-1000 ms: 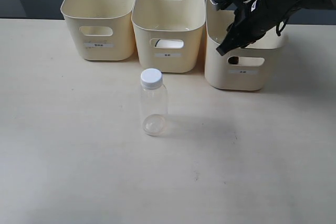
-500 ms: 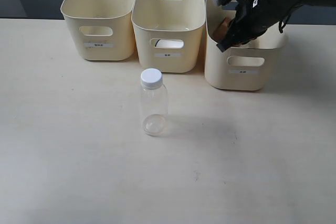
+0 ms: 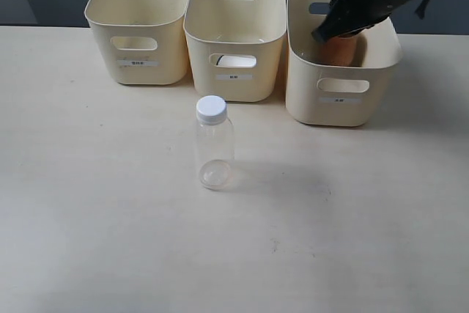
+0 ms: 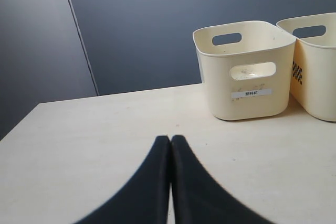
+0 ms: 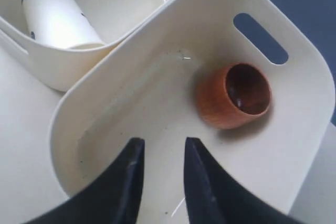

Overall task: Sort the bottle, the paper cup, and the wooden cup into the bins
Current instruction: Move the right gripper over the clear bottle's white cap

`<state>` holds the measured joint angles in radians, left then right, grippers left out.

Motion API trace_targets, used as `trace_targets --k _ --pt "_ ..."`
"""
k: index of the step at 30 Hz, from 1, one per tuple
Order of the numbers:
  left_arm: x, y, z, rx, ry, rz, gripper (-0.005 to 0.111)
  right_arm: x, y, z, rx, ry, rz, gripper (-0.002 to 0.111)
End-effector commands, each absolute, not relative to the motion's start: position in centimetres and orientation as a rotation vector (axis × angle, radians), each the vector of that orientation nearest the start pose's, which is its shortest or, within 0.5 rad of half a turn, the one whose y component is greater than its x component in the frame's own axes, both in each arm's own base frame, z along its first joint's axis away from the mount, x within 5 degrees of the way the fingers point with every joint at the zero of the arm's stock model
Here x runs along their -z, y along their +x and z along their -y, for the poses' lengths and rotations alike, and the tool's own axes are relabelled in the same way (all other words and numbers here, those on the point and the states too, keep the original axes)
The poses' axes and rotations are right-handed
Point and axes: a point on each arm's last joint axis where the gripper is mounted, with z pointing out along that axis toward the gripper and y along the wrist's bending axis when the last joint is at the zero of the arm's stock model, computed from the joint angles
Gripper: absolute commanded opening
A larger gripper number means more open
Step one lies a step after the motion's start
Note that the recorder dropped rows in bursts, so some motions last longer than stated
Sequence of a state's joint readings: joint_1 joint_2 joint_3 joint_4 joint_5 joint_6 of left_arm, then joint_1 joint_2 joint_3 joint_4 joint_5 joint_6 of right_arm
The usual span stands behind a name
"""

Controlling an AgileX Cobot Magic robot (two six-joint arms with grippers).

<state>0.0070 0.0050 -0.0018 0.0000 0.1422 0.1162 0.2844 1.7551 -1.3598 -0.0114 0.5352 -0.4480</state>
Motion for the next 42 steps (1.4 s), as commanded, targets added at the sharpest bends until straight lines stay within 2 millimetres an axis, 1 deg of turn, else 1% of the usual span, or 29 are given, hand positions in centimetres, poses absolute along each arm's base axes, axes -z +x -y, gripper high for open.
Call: trace_targets --k 1,10,20,24,31,35,42 --pt "-20.1 5.6 0.0 -0.094 0.087 -1.617 0.000 -29.1 36.9 -10.7 0.068 -0.872 -2.233 0.027" --pt "-20.1 5.6 0.0 -0.094 0.087 -1.617 0.000 -32.5 34.3 -11.0 -0.050 -0.891 -2.179 0.027" --pt "-20.1 5.6 0.0 -0.094 0.087 -1.617 0.000 -34.6 31.5 -12.0 -0.245 -1.008 -2.139 0.027" --pt "-20.1 5.6 0.0 -0.094 0.087 -1.617 0.000 -34.6 30.5 -13.4 -0.286 -1.099 -2.127 0.027" --pt "-20.1 5.6 0.0 -0.094 0.087 -1.617 0.000 -34.6 28.3 -17.4 -0.341 -1.275 -2.044 0.027" --pt "-20.1 5.6 0.0 -0.094 0.087 -1.617 0.000 -34.5 27.4 -19.0 -0.367 -1.333 -2.016 0.027" --pt "-20.1 5.6 0.0 -0.094 0.087 -1.617 0.000 -32.9 26.6 -21.3 -0.404 -1.448 -2.024 0.028"
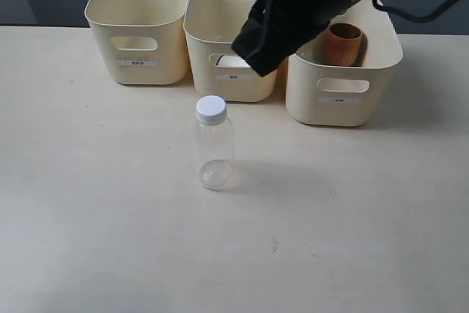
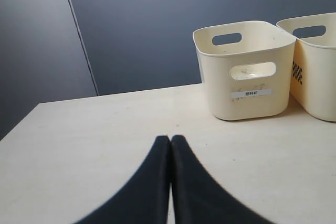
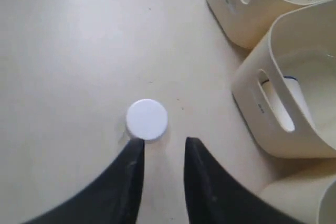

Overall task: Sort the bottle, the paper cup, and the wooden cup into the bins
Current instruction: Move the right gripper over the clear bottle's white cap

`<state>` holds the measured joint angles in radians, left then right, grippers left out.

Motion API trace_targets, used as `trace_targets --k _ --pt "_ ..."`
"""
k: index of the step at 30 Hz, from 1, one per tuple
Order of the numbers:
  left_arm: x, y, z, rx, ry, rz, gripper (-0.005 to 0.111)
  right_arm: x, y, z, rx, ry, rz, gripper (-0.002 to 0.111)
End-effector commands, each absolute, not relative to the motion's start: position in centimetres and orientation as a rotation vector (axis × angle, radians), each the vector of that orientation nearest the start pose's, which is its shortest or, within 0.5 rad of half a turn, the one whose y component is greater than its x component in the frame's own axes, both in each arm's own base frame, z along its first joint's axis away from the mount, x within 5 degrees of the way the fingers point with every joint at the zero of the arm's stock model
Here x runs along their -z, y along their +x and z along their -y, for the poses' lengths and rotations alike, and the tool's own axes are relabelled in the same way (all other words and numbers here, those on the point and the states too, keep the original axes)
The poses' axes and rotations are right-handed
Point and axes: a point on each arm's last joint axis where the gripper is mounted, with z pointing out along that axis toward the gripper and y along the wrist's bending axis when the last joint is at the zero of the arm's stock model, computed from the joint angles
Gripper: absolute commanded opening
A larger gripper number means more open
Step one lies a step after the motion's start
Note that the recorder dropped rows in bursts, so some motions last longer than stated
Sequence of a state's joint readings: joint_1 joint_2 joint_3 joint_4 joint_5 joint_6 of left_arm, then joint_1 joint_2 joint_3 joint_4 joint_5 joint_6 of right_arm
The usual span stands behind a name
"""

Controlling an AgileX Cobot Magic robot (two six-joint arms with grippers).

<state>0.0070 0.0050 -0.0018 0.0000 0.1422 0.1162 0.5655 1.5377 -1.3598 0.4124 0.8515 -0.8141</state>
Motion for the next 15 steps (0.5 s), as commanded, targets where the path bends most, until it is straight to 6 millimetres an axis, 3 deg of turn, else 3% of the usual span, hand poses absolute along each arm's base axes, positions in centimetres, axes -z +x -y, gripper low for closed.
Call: trace_targets --k 1,9,15 --pt "-20.1 5.6 0.0 -0.094 0.087 -1.617 0.000 -32.8 26.5 -21.5 -0.409 -1.457 -2.024 0.028" --pt "-20.1 5.6 0.0 -0.094 0.087 -1.617 0.000 -31.2 26.7 -22.5 -0.428 -1.500 -2.061 0.029" --pt "-20.1 5.6 0.0 -0.094 0.087 -1.617 0.000 -29.9 27.2 -22.8 -0.437 -1.518 -2.098 0.060"
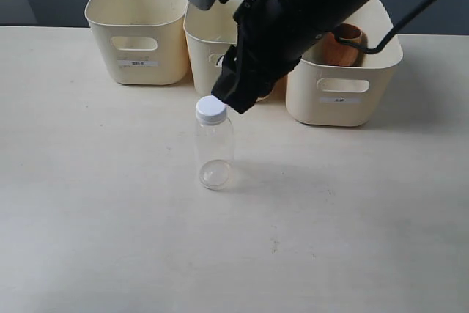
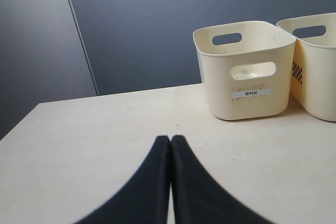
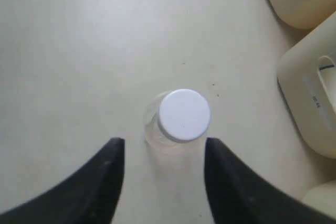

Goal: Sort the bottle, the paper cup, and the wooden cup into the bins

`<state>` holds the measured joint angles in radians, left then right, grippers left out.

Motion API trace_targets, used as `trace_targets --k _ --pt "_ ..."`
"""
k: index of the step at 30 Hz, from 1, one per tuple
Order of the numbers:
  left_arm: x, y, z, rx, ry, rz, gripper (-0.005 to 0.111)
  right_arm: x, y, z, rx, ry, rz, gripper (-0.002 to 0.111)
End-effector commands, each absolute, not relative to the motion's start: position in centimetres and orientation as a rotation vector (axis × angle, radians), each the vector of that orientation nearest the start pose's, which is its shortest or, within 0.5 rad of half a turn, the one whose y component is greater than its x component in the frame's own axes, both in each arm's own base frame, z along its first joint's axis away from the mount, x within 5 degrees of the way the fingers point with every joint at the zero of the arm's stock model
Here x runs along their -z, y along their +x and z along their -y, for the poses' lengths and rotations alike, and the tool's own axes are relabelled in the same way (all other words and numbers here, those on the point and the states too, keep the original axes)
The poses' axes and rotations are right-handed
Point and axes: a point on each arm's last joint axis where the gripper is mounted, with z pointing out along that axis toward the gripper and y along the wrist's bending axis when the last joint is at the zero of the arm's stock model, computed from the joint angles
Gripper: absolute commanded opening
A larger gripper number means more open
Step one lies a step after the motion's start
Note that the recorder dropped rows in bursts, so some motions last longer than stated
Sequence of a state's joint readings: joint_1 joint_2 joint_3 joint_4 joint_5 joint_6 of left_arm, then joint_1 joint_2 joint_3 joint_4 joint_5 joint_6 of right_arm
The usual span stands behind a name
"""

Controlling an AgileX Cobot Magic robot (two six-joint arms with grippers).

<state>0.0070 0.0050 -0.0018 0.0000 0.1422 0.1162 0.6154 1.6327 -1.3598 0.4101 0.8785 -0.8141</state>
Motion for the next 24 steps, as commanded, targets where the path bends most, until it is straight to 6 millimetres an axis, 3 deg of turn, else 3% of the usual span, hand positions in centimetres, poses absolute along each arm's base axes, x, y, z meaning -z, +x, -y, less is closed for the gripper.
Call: trace_targets --k 1,12,19,24 --pt "-20.1 5.6 0.0 -0.094 0.087 -1.617 0.000 -29.8 27.3 -22.9 -0.437 -1.519 -2.100 0.061" --pt "-20.1 5.6 0.0 -0.094 0.087 -1.617 0.000 -28.6 27.7 -23.3 -0.449 -1.567 -2.100 0.061" --pt "-20.1 5.6 0.0 -0.094 0.087 -1.617 0.000 -27.2 28.6 -24.2 -0.496 -1.501 -2.124 0.075" --pt "-20.1 5.6 0.0 -0.094 0.087 -1.617 0.000 -27.2 29.0 -24.6 -0.525 -1.423 -2.110 0.075"
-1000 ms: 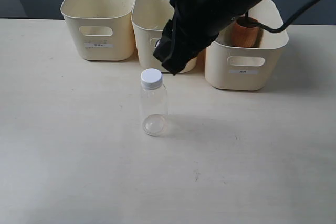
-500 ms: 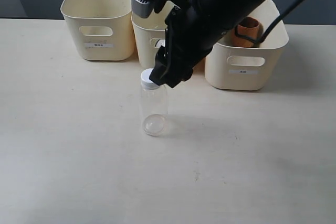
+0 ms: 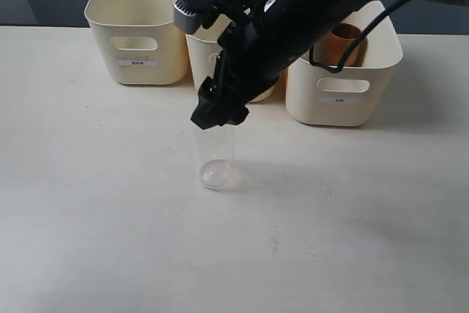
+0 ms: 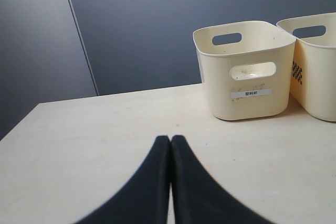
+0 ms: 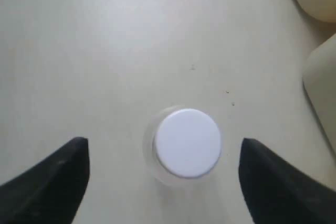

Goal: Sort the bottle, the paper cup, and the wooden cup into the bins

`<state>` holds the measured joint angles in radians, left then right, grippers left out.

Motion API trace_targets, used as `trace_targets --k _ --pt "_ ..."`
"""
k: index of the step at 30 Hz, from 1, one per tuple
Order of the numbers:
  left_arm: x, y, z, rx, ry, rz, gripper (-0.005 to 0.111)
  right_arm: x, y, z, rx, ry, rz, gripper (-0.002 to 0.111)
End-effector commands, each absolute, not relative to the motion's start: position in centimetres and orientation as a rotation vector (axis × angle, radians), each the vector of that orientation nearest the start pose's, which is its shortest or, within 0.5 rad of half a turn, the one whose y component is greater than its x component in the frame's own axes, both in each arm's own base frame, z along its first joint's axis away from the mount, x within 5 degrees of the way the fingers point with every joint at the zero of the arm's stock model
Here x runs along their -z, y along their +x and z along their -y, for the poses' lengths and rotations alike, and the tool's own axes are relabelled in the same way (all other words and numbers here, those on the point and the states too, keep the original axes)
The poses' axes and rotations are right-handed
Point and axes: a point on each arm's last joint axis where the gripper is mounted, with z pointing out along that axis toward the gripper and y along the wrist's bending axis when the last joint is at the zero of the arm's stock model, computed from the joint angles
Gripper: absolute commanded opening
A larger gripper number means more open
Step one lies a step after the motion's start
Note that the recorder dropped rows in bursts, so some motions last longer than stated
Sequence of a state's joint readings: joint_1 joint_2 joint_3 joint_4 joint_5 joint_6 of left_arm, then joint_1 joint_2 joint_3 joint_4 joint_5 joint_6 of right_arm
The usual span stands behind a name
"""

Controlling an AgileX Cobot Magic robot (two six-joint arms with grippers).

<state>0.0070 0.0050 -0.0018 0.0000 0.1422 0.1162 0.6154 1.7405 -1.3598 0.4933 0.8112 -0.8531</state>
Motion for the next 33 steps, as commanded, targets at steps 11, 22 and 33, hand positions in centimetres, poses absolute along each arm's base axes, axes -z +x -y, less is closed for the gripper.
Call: trace_targets --k 11,22,33 --pt "-20.1 5.6 0.0 -0.094 0.087 -1.617 0.000 -25.7 29.9 -25.2 -0.534 -1.383 -2.135 0.075" --pt "-20.1 5.6 0.0 -0.094 0.087 -1.617 0.000 -24.8 30.3 -25.3 -0.511 -1.391 -2.143 0.075" --pt "-20.1 5.6 0.0 -0.094 0.087 -1.617 0.000 -24.9 30.4 -25.3 -0.501 -1.382 -2.137 0.075"
